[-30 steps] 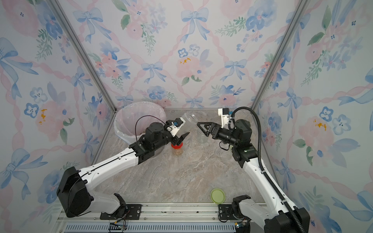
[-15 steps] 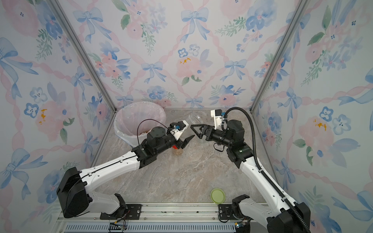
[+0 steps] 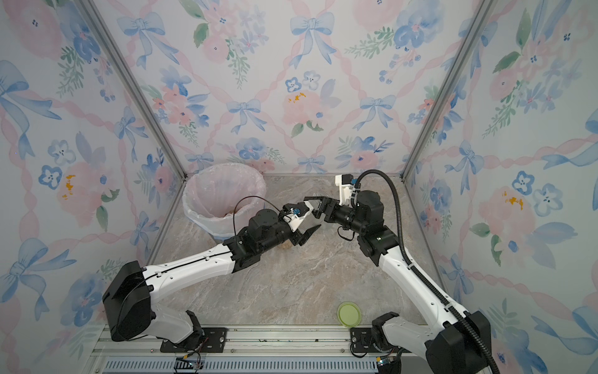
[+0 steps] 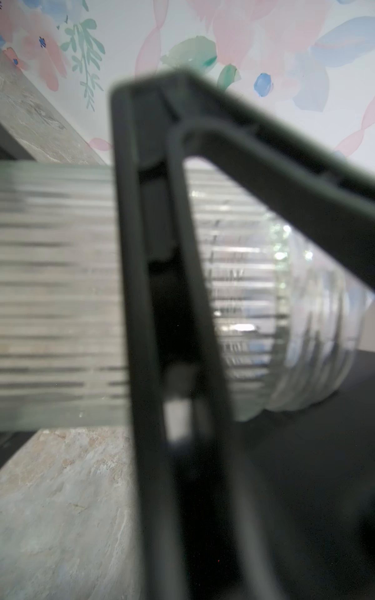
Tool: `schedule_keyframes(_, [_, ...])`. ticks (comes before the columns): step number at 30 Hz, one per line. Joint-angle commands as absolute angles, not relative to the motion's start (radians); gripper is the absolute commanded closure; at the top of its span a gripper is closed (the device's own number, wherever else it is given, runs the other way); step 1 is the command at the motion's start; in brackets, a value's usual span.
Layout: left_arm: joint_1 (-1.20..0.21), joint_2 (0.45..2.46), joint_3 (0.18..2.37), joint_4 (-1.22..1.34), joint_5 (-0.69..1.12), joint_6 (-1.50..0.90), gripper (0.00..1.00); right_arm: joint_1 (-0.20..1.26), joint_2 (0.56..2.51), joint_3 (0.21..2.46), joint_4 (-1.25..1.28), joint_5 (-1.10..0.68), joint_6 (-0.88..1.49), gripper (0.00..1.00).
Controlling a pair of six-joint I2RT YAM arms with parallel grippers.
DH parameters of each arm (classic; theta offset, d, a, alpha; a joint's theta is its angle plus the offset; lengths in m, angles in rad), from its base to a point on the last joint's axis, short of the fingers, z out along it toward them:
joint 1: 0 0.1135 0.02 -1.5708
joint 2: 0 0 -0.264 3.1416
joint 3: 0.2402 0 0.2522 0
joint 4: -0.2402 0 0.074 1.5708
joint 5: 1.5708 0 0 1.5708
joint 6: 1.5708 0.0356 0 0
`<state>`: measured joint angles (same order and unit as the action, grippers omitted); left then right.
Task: Empty moldy peanuts from jars
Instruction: Place the jar at the center of the board.
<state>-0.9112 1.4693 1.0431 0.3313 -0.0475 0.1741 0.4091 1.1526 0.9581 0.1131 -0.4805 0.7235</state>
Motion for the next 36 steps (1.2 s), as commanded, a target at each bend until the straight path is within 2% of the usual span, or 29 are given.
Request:
schedule_keyframes(1, [-0.926, 1.483, 1.098, 0.442, -0.019, 0.172, 1.00, 0.431, 1.159, 0.942, 0.148, -0.479, 0.716, 0.16])
schedule_keyframes(3, [-0.929, 1.496, 1.106, 0.451, -0.016, 0.168, 1.00, 0.432, 1.153, 0.932, 0.137, -0.465, 0.710, 0.22])
schedule_keyframes(7, [-0.936, 1.518, 1.127, 0.460, -0.007, 0.168, 1.00, 0.434, 1.134, 0.931, 0.065, -0.426, 0.658, 0.46])
schedule_keyframes(10, [-0.940, 1.527, 1.134, 0.460, 0.023, 0.173, 0.84, 0.433, 1.113, 0.944, 0.008, -0.396, 0.602, 0.54])
schedule_keyframes(12, [-0.941, 1.527, 1.129, 0.460, 0.050, 0.188, 0.69, 0.434, 1.103, 0.966, -0.053, -0.359, 0.563, 0.57])
schedule_keyframes(14, [-0.944, 1.527, 1.119, 0.456, 0.080, 0.193, 0.59, 0.433, 1.097, 0.995, -0.110, -0.338, 0.520, 0.60])
schedule_keyframes(20, [-0.960, 1.549, 1.085, 0.455, 0.239, 0.257, 0.34, 0.432, 1.067, 1.040, -0.214, -0.238, 0.454, 0.64])
schedule_keyframes(23, [-0.974, 1.582, 1.099, 0.439, 0.250, 0.245, 0.32, 0.432, 1.061, 1.064, -0.268, -0.189, 0.410, 0.65])
schedule_keyframes(25, [-0.981, 1.609, 1.123, 0.415, 0.247, 0.229, 0.26, 0.427, 1.051, 1.066, -0.277, -0.161, 0.392, 0.65])
schedule_keyframes(27, [-0.988, 1.630, 1.152, 0.375, 0.253, 0.226, 0.13, 0.422, 1.045, 1.072, -0.297, -0.137, 0.378, 0.65])
schedule_keyframes(30, [-1.004, 1.652, 1.187, 0.322, 0.278, 0.241, 0.02, 0.403, 1.037, 1.072, -0.302, -0.128, 0.374, 0.66])
schedule_keyframes(36, [-1.020, 1.679, 1.197, 0.320, 0.233, 0.251, 0.02, 0.363, 1.032, 1.078, -0.321, -0.114, 0.358, 0.66])
